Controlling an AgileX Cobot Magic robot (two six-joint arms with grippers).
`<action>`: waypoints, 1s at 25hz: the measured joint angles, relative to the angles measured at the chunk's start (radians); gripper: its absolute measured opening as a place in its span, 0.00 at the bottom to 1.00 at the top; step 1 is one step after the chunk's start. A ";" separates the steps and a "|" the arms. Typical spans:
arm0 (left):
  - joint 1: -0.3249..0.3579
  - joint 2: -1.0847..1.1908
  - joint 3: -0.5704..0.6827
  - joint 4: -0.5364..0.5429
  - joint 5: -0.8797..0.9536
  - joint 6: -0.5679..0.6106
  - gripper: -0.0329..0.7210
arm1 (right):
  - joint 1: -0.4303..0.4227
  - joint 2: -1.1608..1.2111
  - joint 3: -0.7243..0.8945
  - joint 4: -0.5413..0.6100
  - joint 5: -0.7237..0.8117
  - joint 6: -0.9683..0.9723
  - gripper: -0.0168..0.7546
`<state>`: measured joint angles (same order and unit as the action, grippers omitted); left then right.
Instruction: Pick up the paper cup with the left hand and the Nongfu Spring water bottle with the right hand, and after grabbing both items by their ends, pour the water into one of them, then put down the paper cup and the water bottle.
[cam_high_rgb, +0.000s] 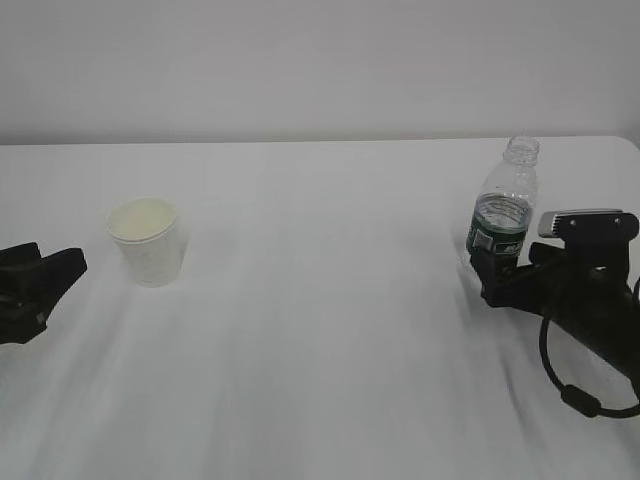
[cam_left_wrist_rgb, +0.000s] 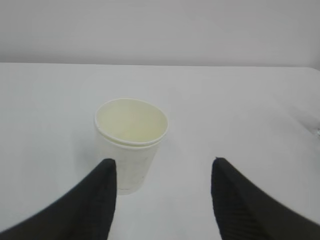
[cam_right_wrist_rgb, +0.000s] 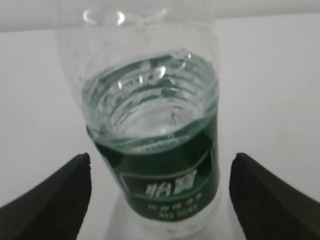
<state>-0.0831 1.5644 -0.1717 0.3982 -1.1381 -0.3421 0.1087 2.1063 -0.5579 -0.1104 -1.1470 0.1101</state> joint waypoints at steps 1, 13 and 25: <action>0.000 0.000 0.000 0.000 0.000 0.000 0.62 | 0.000 0.002 -0.012 0.000 0.000 0.000 0.88; 0.000 0.000 0.000 0.000 0.000 0.000 0.62 | 0.000 0.002 -0.074 0.029 0.000 0.002 0.86; 0.000 0.000 0.000 0.001 0.000 0.000 0.62 | 0.000 0.030 -0.118 0.032 0.000 0.002 0.86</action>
<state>-0.0831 1.5644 -0.1717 0.3990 -1.1381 -0.3421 0.1087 2.1365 -0.6754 -0.0783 -1.1470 0.1123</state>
